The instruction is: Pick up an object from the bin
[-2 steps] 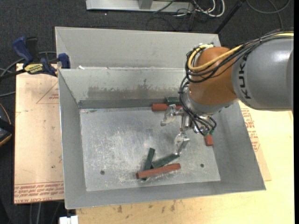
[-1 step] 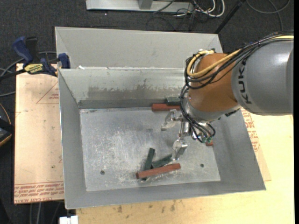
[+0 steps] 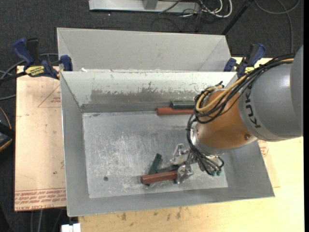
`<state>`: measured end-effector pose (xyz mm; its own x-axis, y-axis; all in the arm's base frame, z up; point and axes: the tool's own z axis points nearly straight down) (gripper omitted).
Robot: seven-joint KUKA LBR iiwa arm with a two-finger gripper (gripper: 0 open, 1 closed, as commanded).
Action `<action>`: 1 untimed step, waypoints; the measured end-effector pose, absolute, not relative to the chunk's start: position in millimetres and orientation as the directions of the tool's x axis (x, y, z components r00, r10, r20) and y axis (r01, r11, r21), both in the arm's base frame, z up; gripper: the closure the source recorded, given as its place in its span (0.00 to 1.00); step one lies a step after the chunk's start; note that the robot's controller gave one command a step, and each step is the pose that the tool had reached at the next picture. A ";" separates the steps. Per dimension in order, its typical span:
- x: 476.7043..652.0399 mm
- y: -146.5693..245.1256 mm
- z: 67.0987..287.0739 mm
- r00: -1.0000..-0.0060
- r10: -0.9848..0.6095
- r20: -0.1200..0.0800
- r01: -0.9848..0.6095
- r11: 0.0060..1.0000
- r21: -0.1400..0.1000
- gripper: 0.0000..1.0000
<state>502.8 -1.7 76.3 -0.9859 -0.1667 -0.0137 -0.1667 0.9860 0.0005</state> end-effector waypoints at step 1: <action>502.8 -1.7 76.2 -0.986 -0.167 -0.014 -0.167 0.986 0.000 1.00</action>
Offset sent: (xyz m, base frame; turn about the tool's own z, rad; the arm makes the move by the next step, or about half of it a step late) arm 0.0061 0.0022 0.1146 -0.0202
